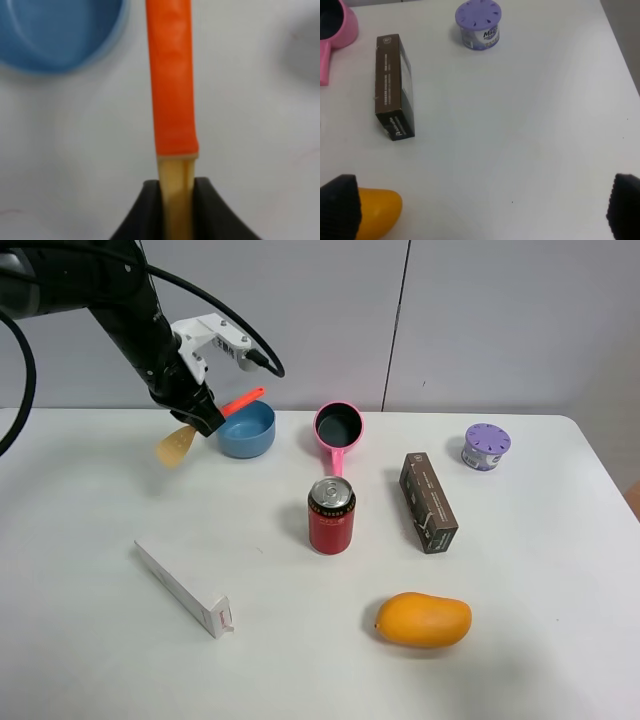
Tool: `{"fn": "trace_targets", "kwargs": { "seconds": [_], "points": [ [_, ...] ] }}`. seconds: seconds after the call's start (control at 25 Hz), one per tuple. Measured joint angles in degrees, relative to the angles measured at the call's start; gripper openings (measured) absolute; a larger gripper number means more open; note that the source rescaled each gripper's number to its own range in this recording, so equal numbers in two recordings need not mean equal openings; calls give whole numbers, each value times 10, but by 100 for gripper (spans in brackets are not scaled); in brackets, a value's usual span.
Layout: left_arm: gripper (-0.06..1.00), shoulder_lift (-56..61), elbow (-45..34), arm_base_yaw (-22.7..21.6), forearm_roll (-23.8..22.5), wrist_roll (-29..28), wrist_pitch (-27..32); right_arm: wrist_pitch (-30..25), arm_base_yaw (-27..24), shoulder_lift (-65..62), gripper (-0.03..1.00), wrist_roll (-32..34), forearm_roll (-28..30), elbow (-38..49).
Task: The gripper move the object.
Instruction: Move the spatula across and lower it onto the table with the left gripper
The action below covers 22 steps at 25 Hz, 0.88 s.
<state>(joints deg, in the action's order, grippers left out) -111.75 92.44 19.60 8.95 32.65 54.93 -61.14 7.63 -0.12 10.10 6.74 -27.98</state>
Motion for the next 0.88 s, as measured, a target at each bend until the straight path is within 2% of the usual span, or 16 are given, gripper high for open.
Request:
{"fn": "trace_targets", "kwargs": {
  "seconds": [0.24,0.88],
  "points": [
    [0,-3,61,49,1,3,-36,0,0,0,100,0,0,0],
    [0,-112,208,161,1,12,-56,0,0,0,100,0,0,0]
  ]
}}
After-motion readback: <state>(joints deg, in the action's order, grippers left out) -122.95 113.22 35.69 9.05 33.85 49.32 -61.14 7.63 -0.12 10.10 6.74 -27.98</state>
